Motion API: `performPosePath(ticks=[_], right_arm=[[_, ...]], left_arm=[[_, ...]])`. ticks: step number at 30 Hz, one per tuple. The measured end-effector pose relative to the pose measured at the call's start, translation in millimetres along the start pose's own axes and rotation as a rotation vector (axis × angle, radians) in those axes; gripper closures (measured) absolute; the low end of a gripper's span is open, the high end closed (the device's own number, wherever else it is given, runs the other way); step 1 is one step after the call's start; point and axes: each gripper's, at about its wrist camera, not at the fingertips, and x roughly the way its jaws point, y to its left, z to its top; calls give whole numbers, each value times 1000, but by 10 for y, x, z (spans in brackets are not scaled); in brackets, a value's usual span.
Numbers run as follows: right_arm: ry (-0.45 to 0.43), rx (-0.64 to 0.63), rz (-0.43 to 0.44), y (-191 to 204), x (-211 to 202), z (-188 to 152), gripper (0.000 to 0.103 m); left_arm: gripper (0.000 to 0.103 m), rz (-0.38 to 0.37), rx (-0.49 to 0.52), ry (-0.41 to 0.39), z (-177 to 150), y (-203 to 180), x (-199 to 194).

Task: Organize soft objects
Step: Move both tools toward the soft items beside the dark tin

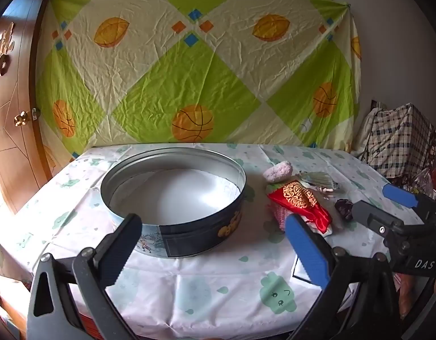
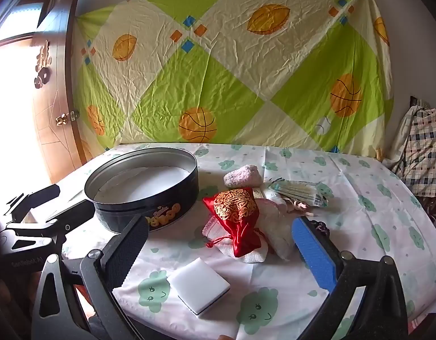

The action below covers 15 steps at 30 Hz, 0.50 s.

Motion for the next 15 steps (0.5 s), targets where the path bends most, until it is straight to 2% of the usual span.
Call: performPosePath(ticks=[5, 15], right_arm=[[0, 1, -1, -1, 14, -7, 1], [3, 5, -2, -17, -1, 30, 1]], left_arm=[[0, -18, -20, 9, 4, 22, 16], [0, 3, -30, 6, 17, 82, 41]])
